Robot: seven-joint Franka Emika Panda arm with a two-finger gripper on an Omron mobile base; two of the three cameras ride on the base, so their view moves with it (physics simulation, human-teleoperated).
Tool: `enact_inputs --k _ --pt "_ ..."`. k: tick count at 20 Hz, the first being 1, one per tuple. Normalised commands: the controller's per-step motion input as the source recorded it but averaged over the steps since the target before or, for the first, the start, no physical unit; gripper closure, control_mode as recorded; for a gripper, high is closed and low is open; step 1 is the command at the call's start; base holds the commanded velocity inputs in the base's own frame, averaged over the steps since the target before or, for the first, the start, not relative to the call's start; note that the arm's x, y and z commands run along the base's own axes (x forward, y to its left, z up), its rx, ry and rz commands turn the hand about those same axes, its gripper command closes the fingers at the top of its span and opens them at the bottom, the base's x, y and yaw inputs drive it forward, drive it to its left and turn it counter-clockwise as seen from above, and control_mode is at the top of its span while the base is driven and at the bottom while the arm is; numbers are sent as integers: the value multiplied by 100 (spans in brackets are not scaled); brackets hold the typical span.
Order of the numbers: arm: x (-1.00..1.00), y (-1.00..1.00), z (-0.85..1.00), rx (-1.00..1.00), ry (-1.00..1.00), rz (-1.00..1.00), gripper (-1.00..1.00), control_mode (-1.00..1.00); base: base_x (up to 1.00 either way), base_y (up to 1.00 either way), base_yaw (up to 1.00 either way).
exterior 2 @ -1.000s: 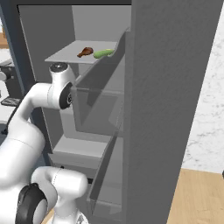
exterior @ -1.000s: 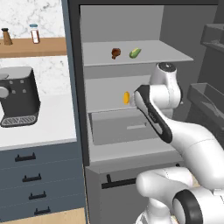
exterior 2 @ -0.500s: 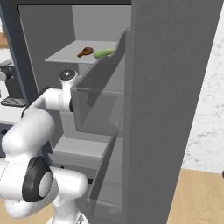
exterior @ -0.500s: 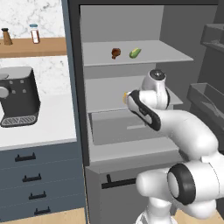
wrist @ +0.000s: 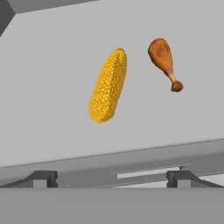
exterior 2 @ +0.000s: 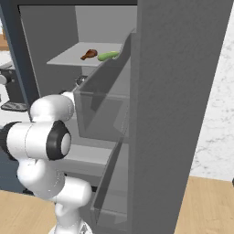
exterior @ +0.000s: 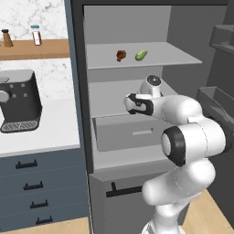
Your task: Place one corn and one chicken drumstick in each tupperware on the nearby counter, to pack two identical lunches.
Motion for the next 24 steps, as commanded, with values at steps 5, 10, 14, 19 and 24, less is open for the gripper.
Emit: enact_inputs --k 5,10,14,19,24 --pt "90 1 -29 0 0 -1 -100 -100 0 0 0" --pt "88 1 -37 0 0 0 -100 -100 0 0 0" --pt "82 0 -35 0 0 0 -100 -100 0 0 0" --pt "49 3 -45 0 7 0 100 -100 0 0 0" --pt "-53 0 -99 -5 12 0 100 -100 0 0 0"
